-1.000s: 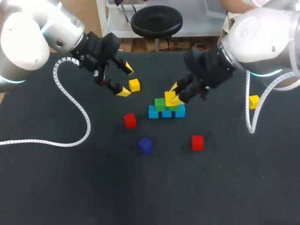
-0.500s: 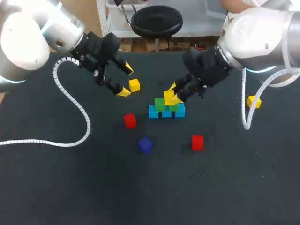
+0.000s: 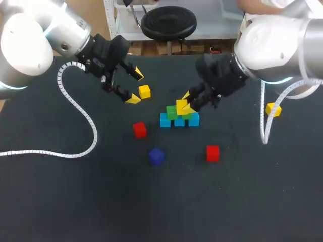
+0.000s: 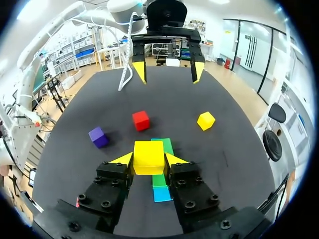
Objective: Place the blue cubes, place green cubes on the blue cubes, place the yellow cubes on the green cubes, then place the red cubes on the yellow cubes, and place purple cube on the red cubes.
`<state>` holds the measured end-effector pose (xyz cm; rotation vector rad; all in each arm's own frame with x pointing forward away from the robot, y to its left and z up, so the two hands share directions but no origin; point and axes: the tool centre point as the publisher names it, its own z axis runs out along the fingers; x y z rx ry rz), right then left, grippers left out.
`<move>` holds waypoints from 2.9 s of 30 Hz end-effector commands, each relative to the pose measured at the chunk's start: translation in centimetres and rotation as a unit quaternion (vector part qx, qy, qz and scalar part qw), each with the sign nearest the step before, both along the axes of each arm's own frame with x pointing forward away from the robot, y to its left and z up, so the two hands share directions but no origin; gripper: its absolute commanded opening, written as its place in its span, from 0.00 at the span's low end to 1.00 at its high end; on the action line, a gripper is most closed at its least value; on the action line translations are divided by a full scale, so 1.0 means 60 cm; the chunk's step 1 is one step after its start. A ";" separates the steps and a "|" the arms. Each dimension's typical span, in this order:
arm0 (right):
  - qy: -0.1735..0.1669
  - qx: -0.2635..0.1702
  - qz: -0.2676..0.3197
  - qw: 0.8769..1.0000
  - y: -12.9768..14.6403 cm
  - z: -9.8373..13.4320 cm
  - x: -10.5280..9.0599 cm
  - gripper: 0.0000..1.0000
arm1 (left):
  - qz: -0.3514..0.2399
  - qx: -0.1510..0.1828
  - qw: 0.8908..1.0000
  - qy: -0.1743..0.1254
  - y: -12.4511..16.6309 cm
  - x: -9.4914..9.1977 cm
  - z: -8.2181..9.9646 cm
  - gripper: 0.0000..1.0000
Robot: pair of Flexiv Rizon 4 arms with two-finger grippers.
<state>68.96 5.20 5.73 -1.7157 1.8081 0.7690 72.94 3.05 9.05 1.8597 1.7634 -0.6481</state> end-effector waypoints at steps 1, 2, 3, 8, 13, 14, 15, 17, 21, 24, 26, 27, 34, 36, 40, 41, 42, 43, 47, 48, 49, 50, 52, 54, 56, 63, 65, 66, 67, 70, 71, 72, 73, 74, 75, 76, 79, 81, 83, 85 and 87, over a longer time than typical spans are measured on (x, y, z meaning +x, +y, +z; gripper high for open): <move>-0.002 0.001 -0.004 1.000 0.003 -0.005 -0.001 0.00 | -0.001 0.000 1.000 0.000 0.000 0.001 0.000 1.00; -0.002 0.001 -0.004 1.000 0.004 -0.006 -0.001 0.00 | -0.001 0.000 1.000 0.000 0.000 0.001 0.000 1.00; -0.001 0.002 -0.004 1.000 0.004 -0.006 0.000 0.00 | -0.001 0.000 1.000 0.000 0.000 0.001 0.000 1.00; -0.002 0.004 -0.004 1.000 0.006 -0.007 0.003 0.00 | -0.001 0.000 1.000 0.000 0.000 0.001 0.000 1.00; -0.006 0.007 -0.004 1.000 0.006 -0.003 0.007 0.00 | -0.001 0.000 1.000 0.000 0.000 0.001 0.000 1.00; -0.006 0.007 -0.005 1.000 0.006 -0.002 0.008 0.00 | -0.001 0.000 1.000 0.000 0.000 0.001 0.000 1.00; -0.007 0.008 -0.005 1.000 0.006 -0.001 0.009 0.00 | -0.001 0.000 1.000 0.000 0.000 0.001 0.000 1.00; -0.009 0.008 -0.005 1.000 0.006 0.001 0.012 0.00 | -0.001 0.000 1.000 0.000 0.000 0.001 0.000 1.00; -0.011 0.007 -0.006 1.000 0.006 0.002 0.015 0.00 | -0.001 0.000 1.000 0.000 0.000 0.001 0.000 1.00; -0.009 0.007 -0.007 1.000 0.006 -0.001 0.017 0.00 | -0.001 0.000 1.000 0.000 0.000 0.001 0.000 1.00; -0.008 0.007 -0.008 1.000 0.007 -0.003 0.018 0.00 | -0.001 0.000 1.000 0.000 0.000 0.001 0.000 1.00; -0.007 0.007 -0.008 1.000 0.008 -0.005 0.018 0.00 | -0.001 0.000 1.000 0.000 0.000 0.001 0.000 1.00; -0.005 0.006 -0.009 1.000 0.008 -0.007 0.019 0.00 | -0.001 0.000 1.000 0.000 0.000 0.001 0.000 1.00; -0.005 0.007 -0.009 1.000 0.008 -0.008 0.019 0.00 | -0.001 0.000 1.000 0.000 0.000 0.001 0.000 1.00; -0.005 0.006 -0.010 1.000 0.007 -0.008 0.020 0.00 | -0.001 0.000 1.000 0.000 0.000 0.001 0.000 1.00; -0.005 0.006 -0.010 1.000 0.007 -0.008 0.020 0.00 | -0.001 0.000 1.000 0.000 0.000 0.001 0.000 1.00; -0.005 0.006 -0.011 1.000 0.007 -0.007 0.019 0.00 | -0.001 0.000 1.000 0.000 0.000 0.001 0.000 1.00; -0.006 0.006 -0.011 1.000 0.007 -0.007 0.019 0.12 | -0.001 0.000 1.000 0.000 0.000 0.001 0.000 1.00; -0.007 0.007 -0.009 1.000 0.007 -0.006 0.019 0.54 | -0.001 0.000 1.000 0.000 0.000 0.001 0.000 1.00; -0.007 0.007 -0.009 1.000 0.007 -0.006 0.019 0.51 | -0.001 0.000 1.000 0.000 0.000 0.001 0.000 1.00; -0.007 0.008 -0.009 1.000 0.007 -0.006 0.019 0.54 | -0.001 0.000 1.000 0.000 0.000 0.001 0.000 1.00; -0.007 0.008 -0.009 1.000 0.007 -0.006 0.019 0.62 | -0.001 0.000 1.000 0.000 0.000 0.001 0.000 1.00; -0.007 0.009 -0.009 1.000 0.006 -0.005 0.019 1.00 | -0.001 0.000 1.000 0.000 0.000 0.001 0.000 1.00; -0.007 0.012 -0.009 1.000 0.005 -0.003 0.019 1.00 | -0.001 0.000 1.000 0.000 0.000 0.001 0.000 1.00; -0.008 0.013 -0.009 1.000 0.003 -0.002 0.019 1.00 | -0.001 0.000 1.000 0.000 0.000 0.001 0.000 1.00; -0.003 0.011 -0.008 1.000 0.003 -0.010 0.021 0.94 | -0.001 0.000 1.000 0.000 0.000 0.001 0.000 1.00; -0.002 0.010 -0.008 1.000 0.003 -0.011 0.023 0.66 | -0.001 0.000 1.000 0.000 0.000 0.001 0.000 1.00; -0.002 0.010 -0.007 1.000 0.004 -0.012 0.024 0.50 | -0.001 0.000 1.000 0.000 0.000 0.001 0.000 1.00; -0.002 0.011 -0.007 1.000 0.004 -0.012 0.025 0.47 | -0.001 0.000 1.000 0.000 0.000 0.001 0.000 1.00; -0.002 0.011 -0.007 1.000 0.004 -0.012 0.028 0.39 | -0.001 0.000 1.000 0.000 0.000 0.001 0.000 1.00; -0.003 0.012 -0.006 1.000 0.004 -0.010 0.028 0.38 | -0.001 0.000 1.000 0.000 0.000 0.001 0.000 1.00; -0.003 0.012 -0.005 1.000 0.005 -0.009 0.028 0.38 | -0.001 0.000 1.000 0.000 0.000 0.001 0.000 1.00; -0.004 0.013 -0.004 1.000 0.005 -0.009 0.028 0.37 | -0.001 0.000 1.000 0.000 0.000 0.001 0.000 1.00; -0.005 0.013 -0.003 1.000 0.006 -0.008 0.028 0.35 | -0.001 0.000 1.000 0.000 0.000 0.001 0.000 1.00; -0.005 0.013 -0.003 1.000 0.006 -0.008 0.028 0.32 | -0.001 0.000 1.000 0.000 0.000 0.001 0.000 1.00; -0.006 0.013 -0.002 1.000 0.006 -0.008 0.028 0.27 | -0.001 0.000 1.000 0.000 0.000 0.001 0.000 1.00; -0.006 0.013 0.001 1.000 0.007 -0.008 0.028 0.05 | -0.001 0.000 1.000 0.000 0.000 0.001 0.000 1.00; -0.006 0.013 0.001 1.000 0.007 -0.008 0.028 0.00 | -0.001 0.000 1.000 0.000 0.000 0.001 0.000 1.00; -0.006 0.013 0.001 1.000 0.006 -0.008 0.028 0.00 | -0.001 0.000 1.000 0.000 0.000 0.001 0.000 1.00; -0.007 0.013 0.001 1.000 0.006 -0.007 0.028 0.00 | -0.001 0.000 1.000 0.000 0.000 0.001 0.000 1.00; -0.010 0.014 0.002 1.000 0.006 -0.005 0.028 0.00 | -0.001 0.000 1.000 0.000 0.000 0.001 0.000 1.00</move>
